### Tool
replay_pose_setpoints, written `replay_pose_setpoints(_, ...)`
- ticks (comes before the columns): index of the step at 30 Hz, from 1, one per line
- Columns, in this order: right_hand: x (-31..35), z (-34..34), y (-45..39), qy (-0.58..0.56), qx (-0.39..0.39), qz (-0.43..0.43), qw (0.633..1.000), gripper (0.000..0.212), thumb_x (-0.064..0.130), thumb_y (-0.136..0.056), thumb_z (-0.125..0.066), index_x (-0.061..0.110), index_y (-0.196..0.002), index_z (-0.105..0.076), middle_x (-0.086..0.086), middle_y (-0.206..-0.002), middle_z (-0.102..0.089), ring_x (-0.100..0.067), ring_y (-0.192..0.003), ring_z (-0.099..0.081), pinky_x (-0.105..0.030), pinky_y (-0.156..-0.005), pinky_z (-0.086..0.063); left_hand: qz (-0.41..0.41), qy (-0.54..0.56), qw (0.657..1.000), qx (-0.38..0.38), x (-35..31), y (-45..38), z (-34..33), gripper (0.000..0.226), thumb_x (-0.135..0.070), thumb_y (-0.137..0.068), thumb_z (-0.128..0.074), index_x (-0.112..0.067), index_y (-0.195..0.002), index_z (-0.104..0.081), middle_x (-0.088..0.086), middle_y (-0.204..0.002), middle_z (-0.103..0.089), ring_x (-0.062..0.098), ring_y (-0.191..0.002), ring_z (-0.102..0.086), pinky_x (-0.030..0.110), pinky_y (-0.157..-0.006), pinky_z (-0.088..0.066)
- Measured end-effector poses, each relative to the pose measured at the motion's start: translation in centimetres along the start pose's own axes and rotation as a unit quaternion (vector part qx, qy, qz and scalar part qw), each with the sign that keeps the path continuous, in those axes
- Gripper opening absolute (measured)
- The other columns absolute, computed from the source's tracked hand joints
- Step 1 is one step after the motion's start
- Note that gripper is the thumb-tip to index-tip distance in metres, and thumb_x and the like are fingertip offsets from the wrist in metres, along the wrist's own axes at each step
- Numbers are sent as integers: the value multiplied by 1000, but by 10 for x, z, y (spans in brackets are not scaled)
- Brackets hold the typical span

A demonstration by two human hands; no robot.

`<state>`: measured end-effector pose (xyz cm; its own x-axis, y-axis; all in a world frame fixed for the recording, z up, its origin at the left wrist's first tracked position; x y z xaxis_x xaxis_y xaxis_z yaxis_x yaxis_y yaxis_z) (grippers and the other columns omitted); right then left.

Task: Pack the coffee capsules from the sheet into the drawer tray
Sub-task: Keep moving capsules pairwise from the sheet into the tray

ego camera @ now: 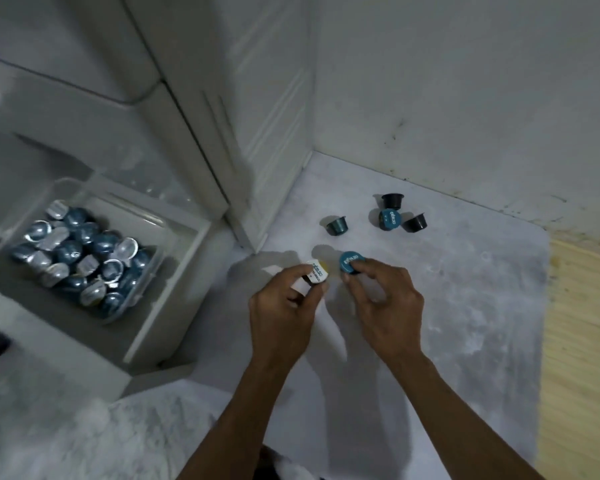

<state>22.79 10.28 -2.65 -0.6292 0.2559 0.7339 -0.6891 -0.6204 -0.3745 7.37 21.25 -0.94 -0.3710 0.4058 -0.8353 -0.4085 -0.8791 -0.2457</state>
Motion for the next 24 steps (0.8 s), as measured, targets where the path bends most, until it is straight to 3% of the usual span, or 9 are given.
replay_pose_setpoints(3,38,24,8,-12,-15,-6,1000,27,18,-78,-79,14,-104,-72,8,-103,-69,-12,-88,-64,-14,-80,-49,41,43,997,46,-30,6,28,24,-24,-82,-78,-31,-104,-71,-23,-98,-70,-4,-80,-66,6,-71,-48)
replay_pose_setpoints(6,91,38,13,-19,-20,-5,1000,35,15,-73,-82,16,-107,-70,9,-98,-65,-12,-82,-63,-23,-69,-52,-19,61,996,63,-69,4,82,26,-25,-82,-76,-32,-106,-69,-32,-99,-64,-5,-75,-65,4,-66,-47)
replay_pose_setpoints(9,149,38,14,-50,-25,-2,998,34,21,-74,-82,16,-106,-72,5,-95,-69,-12,-79,-64,-24,-59,-51,-76,26,996,47,-89,-10,152,25,-24,-79,-80,-24,-103,-73,-23,-90,-67,-8,-64,-61,1,-62,-42)
replay_pose_setpoints(13,229,12,13,-91,-16,-2,996,28,27,-77,-80,19,-103,-73,6,-93,-71,-7,-80,-64,-17,-62,-47,-83,-9,996,21,-73,-42,255,21,-23,-76,-83,-22,-95,-74,-29,-73,-62,-5,-61,-63,4,-57,-43)
replay_pose_setpoints(17,294,-32,22,-118,-4,-23,993,20,28,-79,-79,26,-99,-73,8,-88,-71,-8,-79,-64,-16,-62,-46,-68,-34,997,26,-35,-72,342,17,-24,-76,-83,-24,-90,-73,-20,-63,-64,-5,-65,-64,2,-58,-41)
replay_pose_setpoints(21,340,-72,41,-121,4,-36,992,17,28,-79,-79,27,-95,-74,15,-84,-70,-4,-64,-62,-14,-52,-43,-50,-47,997,46,3,-84,402,17,-17,-70,-86,-18,-83,-74,-27,-51,-53,-13,-54,-58,0,-54,-38)
replay_pose_setpoints(24,356,-97,50,-118,20,-54,991,17,30,-79,-79,28,-95,-74,16,-80,-69,-2,-54,-58,-14,-53,-44,-43,-58,995,68,29,-96,427,17,-14,-69,-87,-15,-81,-75,-30,-48,-51,-15,-54,-58,0,-52,-38)
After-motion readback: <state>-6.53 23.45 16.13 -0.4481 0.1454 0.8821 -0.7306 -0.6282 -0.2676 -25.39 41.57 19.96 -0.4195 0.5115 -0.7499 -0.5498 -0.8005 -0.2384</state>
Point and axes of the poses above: each hand's wrist, its own y-axis away from the middle knuckle, its own z-axis out of the back of the hand, x = y × z, the point moved 9 cm from there along -y, towards the middle knuckle
